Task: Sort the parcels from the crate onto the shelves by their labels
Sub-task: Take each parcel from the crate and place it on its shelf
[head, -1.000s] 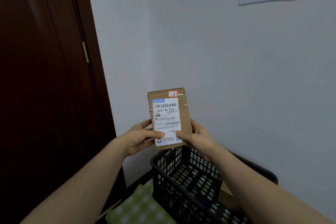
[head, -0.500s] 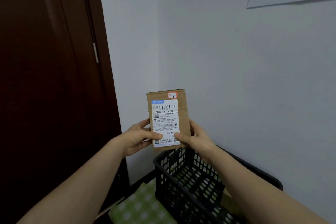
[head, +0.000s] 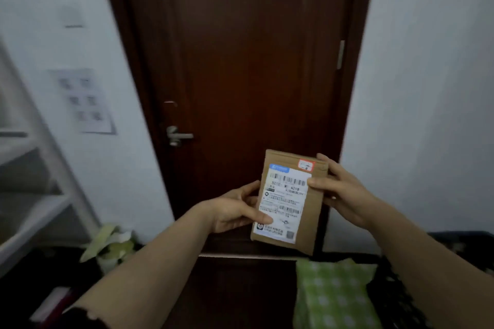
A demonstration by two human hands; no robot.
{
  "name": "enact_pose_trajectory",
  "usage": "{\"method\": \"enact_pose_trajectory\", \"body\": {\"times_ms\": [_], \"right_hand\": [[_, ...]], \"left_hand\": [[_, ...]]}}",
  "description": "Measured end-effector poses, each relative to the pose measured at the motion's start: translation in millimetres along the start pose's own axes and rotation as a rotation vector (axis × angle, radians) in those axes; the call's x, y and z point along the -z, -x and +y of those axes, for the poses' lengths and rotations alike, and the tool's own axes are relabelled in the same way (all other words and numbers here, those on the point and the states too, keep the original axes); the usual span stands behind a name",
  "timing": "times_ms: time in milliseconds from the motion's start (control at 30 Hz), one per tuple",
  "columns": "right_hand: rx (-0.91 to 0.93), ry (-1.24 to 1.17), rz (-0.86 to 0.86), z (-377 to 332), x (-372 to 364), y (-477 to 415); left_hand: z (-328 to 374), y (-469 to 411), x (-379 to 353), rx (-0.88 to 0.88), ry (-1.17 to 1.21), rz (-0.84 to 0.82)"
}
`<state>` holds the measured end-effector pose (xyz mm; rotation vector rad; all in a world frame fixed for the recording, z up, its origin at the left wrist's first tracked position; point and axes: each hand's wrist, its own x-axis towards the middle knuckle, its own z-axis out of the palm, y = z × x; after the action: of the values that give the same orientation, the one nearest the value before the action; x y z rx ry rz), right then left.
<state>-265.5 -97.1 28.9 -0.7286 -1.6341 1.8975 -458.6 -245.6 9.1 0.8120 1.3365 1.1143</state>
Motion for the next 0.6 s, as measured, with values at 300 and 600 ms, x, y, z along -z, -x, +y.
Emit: {"method": "enact_pose_trajectory", "body": {"times_ms": [300, 600], "right_hand": [[-0.002, 0.068, -0.389, 8, -280, -42], [-0.105, 0.046, -0.713, 61, -589, -40]], "left_hand": [[-29, 201, 168, -0.196, 0.104, 0.442], [-84, 427, 317, -0.266, 0.194, 1.150]]}}
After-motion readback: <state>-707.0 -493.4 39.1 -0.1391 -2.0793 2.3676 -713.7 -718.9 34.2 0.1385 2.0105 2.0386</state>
